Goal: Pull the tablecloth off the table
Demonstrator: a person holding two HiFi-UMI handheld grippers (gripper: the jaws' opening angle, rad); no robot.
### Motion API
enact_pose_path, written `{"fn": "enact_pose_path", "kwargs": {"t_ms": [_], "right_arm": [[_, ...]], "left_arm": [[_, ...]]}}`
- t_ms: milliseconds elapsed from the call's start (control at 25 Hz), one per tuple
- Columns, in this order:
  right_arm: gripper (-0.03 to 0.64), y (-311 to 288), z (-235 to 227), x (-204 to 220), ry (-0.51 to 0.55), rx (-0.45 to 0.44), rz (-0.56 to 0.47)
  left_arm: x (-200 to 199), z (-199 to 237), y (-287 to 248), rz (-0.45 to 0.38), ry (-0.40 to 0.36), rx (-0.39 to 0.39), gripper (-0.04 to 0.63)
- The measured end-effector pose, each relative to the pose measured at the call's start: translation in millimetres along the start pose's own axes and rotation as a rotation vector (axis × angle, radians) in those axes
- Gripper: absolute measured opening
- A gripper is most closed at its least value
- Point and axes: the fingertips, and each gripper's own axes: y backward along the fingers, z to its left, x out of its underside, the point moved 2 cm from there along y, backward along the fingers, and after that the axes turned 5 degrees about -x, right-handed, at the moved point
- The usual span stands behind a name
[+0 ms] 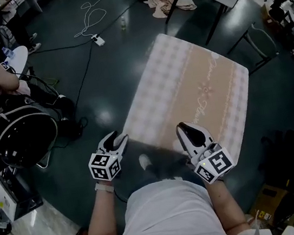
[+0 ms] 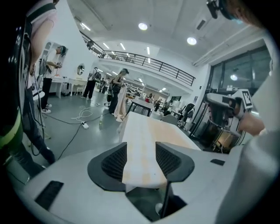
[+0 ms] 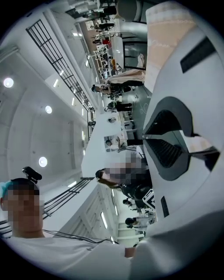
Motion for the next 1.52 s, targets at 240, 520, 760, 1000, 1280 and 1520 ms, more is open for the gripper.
{"fn": "enact_pose_path", "kwargs": {"t_ms": [240,520,760,1000,1280,1520], "right_arm": [[0.04,1.6,4.8,14.6,-0.036,0.059,0.039],[0.04,3.2,-12.0,30.8,-0.076,0.102,0.061],[0.04,7.5,-30.1,38.2,-0.036,0.146,0.113],[0.04,8.8,-49.6,36.0,-0.054,0.153,0.12],[0.04,8.7,-66.0,30.4,-0.027,0.136,0.133],[0.04,5.9,-73.4,27.6,-0.021,0.103,0.124]], "left_arm": [[29.8,29.5,-23.9,0.11,0.043,0.025,0.215],[68.9,51.3,-66.3,0.211,0.165,0.058,0.23],[107.9,65.0,-105.7,0.329,0.208,0.052,0.235],[126.9,63.7,-122.4,0.382,0.297,0.089,0.244],[124.4,61.8,-120.9,0.367,0.303,0.103,0.219],[121.3,62.2,-113.2,0.392,0.18,0.002,0.18]]}}
